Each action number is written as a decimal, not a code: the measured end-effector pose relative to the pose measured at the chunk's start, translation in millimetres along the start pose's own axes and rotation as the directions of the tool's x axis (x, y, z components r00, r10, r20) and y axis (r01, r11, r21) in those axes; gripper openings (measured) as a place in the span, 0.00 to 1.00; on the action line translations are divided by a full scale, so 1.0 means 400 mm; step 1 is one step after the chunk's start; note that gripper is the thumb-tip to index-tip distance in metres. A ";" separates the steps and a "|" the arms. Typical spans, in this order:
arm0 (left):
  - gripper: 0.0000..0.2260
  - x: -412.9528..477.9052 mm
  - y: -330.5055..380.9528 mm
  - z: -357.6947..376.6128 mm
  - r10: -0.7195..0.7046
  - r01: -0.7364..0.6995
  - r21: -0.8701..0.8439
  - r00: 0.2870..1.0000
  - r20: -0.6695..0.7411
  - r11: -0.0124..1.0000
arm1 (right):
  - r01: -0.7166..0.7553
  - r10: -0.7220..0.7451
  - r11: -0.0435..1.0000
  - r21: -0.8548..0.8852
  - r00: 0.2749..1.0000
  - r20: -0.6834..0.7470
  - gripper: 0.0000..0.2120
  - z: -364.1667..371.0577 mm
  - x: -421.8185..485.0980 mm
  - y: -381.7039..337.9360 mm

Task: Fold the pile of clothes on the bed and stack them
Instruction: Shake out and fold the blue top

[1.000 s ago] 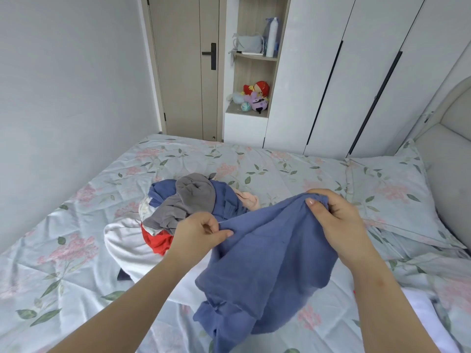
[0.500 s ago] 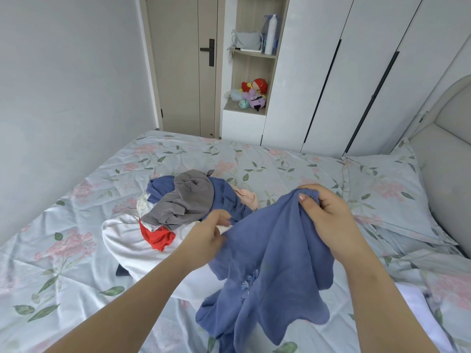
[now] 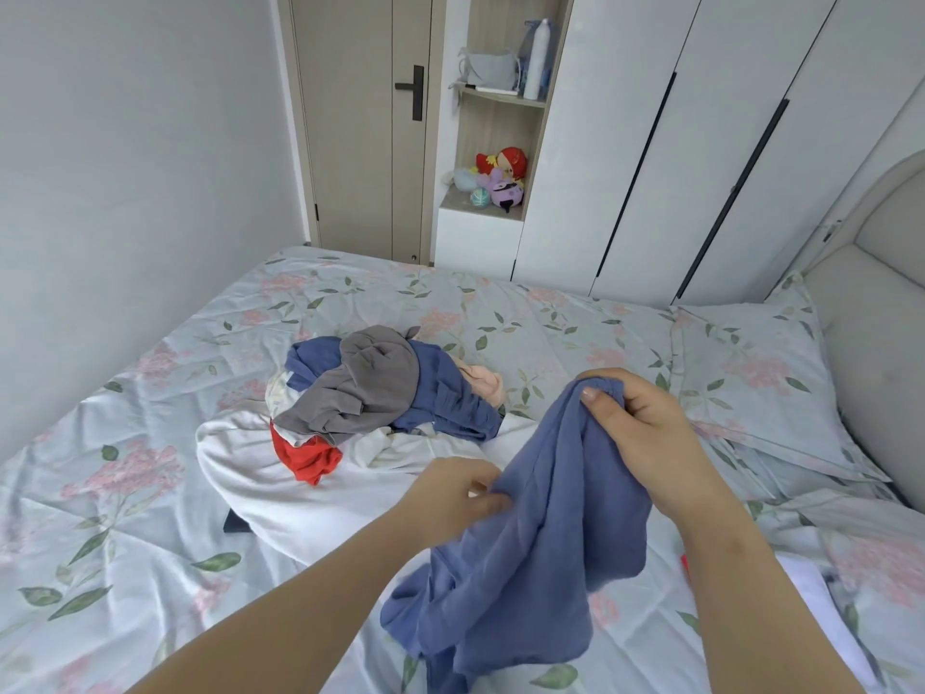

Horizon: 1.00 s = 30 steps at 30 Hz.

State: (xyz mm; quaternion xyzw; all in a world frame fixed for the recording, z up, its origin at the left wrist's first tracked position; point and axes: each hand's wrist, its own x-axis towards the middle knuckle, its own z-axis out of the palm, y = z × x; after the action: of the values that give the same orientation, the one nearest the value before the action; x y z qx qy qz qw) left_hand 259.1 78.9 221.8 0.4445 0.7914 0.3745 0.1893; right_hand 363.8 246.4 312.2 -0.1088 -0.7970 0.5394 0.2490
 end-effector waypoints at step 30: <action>0.06 0.022 -0.037 0.022 -0.139 0.137 -0.080 0.990 -0.014 0.987 | -0.060 0.061 0.998 0.018 0.995 -0.072 0.12 0.002 0.020 0.004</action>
State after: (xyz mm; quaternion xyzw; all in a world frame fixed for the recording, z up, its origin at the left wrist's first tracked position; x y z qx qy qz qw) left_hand 251.6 85.4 205.1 0.3772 0.8066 0.3958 0.2246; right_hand 356.2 250.0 312.5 -0.1506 -0.7794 0.5488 0.2622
